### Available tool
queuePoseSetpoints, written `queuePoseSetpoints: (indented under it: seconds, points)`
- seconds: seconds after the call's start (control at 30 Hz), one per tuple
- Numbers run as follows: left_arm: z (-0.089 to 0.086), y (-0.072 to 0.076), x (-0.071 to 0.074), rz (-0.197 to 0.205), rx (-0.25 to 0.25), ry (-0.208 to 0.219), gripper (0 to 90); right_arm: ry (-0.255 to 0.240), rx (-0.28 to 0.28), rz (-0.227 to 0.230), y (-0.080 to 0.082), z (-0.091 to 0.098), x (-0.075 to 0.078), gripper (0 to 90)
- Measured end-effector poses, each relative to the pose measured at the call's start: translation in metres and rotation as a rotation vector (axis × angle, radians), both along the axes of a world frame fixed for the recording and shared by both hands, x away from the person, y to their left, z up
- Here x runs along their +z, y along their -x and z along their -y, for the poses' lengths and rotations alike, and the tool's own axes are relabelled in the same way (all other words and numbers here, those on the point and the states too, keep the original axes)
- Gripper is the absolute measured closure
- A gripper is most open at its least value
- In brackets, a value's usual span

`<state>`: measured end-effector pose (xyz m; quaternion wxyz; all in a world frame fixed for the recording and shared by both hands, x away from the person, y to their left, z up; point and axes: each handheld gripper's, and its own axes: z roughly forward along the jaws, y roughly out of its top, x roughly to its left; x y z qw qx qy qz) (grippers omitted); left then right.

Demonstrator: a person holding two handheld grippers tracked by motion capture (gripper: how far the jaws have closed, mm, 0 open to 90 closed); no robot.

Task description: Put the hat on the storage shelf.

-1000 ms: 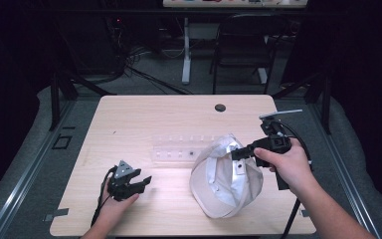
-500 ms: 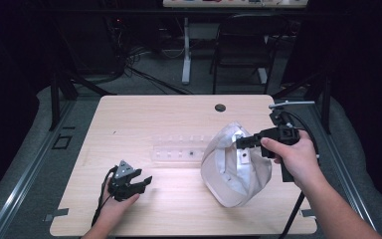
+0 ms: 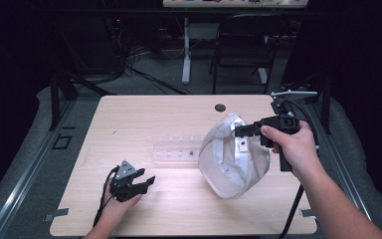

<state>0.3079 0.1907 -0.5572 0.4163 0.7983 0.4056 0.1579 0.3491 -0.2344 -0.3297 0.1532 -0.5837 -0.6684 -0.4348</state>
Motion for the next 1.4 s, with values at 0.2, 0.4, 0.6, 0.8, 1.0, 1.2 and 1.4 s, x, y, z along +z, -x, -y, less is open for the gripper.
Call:
queuePoseSetpoints:
  seconds: [0.2, 0.4, 0.6, 0.8, 1.0, 1.2, 1.4]
  points:
    - [0.003, 0.001, 0.001, 0.004, -0.016, 0.003, 47.5, -0.040, 0.003, 0.035, -0.007, -0.008, 0.004, 82.1]
    - [0.005, 0.003, 0.003, 0.017, -0.023, 0.010, 47.4, -0.063, -0.001, 0.039, -0.014, -0.017, 0.007, 82.1]
    - [0.009, 0.006, 0.007, 0.031, -0.029, 0.021, 46.7, -0.079, -0.002, 0.047, -0.022, -0.025, 0.009, 82.1]
    - [0.011, 0.007, 0.009, 0.032, -0.041, 0.027, 46.6, -0.098, -0.012, 0.063, -0.029, -0.034, 0.014, 82.1]
    - [0.013, 0.009, 0.015, 0.054, -0.038, 0.044, 46.6, -0.119, -0.025, 0.063, -0.038, -0.039, 0.015, 82.1]
    - [0.020, 0.010, 0.025, 0.096, -0.056, 0.047, 46.1, -0.140, -0.052, 0.066, -0.048, -0.043, 0.017, 82.1]
    - [0.035, 0.007, 0.034, 0.121, -0.096, 0.021, 46.1, -0.149, -0.084, 0.070, -0.058, -0.048, 0.021, 82.1]
